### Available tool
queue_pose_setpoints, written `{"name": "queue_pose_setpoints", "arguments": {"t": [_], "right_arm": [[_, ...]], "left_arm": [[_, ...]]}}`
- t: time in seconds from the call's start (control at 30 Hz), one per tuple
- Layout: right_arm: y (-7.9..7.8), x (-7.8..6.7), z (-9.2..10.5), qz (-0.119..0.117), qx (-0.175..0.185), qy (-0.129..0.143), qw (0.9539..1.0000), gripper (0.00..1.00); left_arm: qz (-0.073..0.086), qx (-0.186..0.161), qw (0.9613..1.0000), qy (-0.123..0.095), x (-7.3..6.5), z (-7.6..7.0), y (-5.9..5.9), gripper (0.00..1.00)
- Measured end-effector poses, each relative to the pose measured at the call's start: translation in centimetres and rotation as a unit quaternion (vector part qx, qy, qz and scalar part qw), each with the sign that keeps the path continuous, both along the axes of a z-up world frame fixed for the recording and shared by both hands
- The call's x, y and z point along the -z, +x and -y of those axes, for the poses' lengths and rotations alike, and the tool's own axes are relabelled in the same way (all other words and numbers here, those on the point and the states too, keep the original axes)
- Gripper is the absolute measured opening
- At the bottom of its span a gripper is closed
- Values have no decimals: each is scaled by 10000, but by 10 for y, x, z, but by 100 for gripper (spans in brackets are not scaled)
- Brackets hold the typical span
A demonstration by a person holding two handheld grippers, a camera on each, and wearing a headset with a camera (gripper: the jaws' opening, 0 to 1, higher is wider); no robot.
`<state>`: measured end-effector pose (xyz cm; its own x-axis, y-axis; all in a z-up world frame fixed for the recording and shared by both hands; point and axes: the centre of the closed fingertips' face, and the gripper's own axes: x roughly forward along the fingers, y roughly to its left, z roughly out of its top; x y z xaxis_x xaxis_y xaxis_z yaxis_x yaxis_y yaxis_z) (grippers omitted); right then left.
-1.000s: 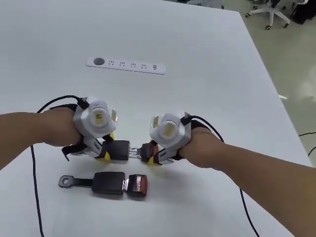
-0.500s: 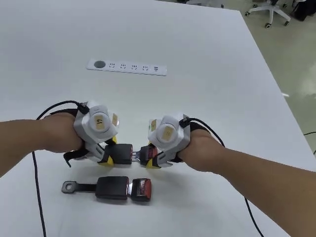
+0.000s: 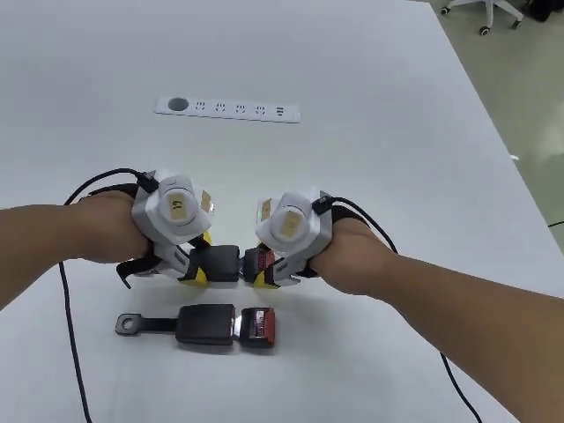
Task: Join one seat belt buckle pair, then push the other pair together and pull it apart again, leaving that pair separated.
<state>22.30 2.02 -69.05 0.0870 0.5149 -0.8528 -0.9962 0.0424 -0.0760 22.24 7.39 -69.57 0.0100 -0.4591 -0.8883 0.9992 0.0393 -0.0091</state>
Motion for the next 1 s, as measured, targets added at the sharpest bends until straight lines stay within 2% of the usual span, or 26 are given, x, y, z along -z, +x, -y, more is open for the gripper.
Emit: {"name": "queue_pose_setpoints", "arguments": {"t": [0.1,0.17,0.23,0.3,0.47,0.53,0.67,0.77,0.87,1.0], "right_arm": [[2,3,-1,-10,-24,7,10000,31],[-2,3,-1,-7,-53,17,10000,31],[-2,-2,1,-5,-65,18,10000,31],[0,-1,1,-11,-66,19,10000,31],[1,1,17,-22,-14,-8,10000,32],[0,-2,19,-71,7,209,9998,32],[-2,-1,22,-44,3,156,9999,32],[-5,-3,33,-34,32,111,9999,33],[-6,2,47,-61,75,76,9999,33],[-8,-2,75,-57,213,-52,9997,33]], "left_arm": [[-13,-11,10000,13,1,0,1,33],[-22,-34,10000,31,0,0,0,33],[-20,-24,10000,48,1,-1,1,33],[-19,-12,10000,69,1,-1,1,33],[-15,-65,10000,49,1,-3,2,33],[-4,-74,10000,29,1,-1,1,33],[9,-69,10000,70,0,-1,1,33],[22,-50,9999,113,1,-1,2,33],[23,-46,9999,111,0,-1,1,33],[13,-52,9999,94,-1,-1,0,34]]}}
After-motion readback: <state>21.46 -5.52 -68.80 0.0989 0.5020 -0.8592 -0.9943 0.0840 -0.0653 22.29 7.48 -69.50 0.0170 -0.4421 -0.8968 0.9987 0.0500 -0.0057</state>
